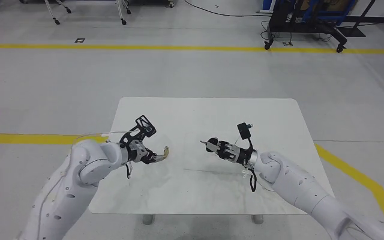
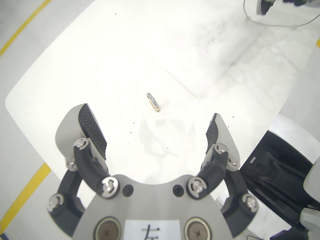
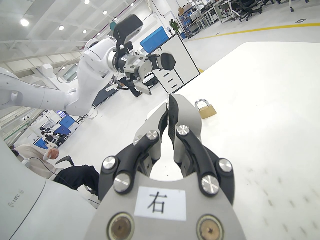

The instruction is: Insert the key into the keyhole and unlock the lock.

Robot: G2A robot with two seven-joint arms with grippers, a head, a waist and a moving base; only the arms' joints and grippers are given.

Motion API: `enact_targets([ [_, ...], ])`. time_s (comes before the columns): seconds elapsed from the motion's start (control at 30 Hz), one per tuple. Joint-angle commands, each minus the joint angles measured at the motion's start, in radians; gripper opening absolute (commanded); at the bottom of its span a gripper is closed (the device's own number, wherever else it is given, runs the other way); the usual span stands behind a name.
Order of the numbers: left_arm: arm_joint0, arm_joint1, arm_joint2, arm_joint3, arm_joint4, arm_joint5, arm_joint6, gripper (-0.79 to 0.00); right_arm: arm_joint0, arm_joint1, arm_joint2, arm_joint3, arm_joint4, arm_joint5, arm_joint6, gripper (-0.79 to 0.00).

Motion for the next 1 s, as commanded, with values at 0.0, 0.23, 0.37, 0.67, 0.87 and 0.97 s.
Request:
enact_targets([
  [0.0, -0.007, -0.004, 0.036, 0.007, 0.038, 0.038, -0.036, 0.0, 0.0, 0.0, 0.0, 0.0, 0.0, 0.0, 0.0, -0.785],
  [0.23, -0.105, -0.041, 0.154, 0.168, -0.035, 0.104, -0.037, -0.074, 0.0, 0.0, 0.0, 0.0, 0.0, 0.0, 0.0, -0.785],
  [0.37, -0.172, -0.064, 0.217, 0.26, -0.051, 0.117, -0.036, -0.148, 0.0, 0.0, 0.0, 0.0, 0.0, 0.0, 0.0, -0.785],
  [0.67, -0.259, -0.099, 0.303, 0.359, -0.047, 0.132, -0.029, -0.252, 0.0, 0.0, 0.0, 0.0, 0.0, 0.0, 0.0, -0.785],
  [0.87, -0.292, -0.117, 0.337, 0.396, -0.027, 0.153, -0.019, -0.379, 0.0, 0.0, 0.0, 0.0, 0.0, 0.0, 0.0, -0.785],
  [0.97, -0.297, -0.124, 0.347, 0.416, -0.026, 0.156, 0.01, -0.419, 0.0, 0.0, 0.0, 0.0, 0.0, 0.0, 0.0, -0.785],
])
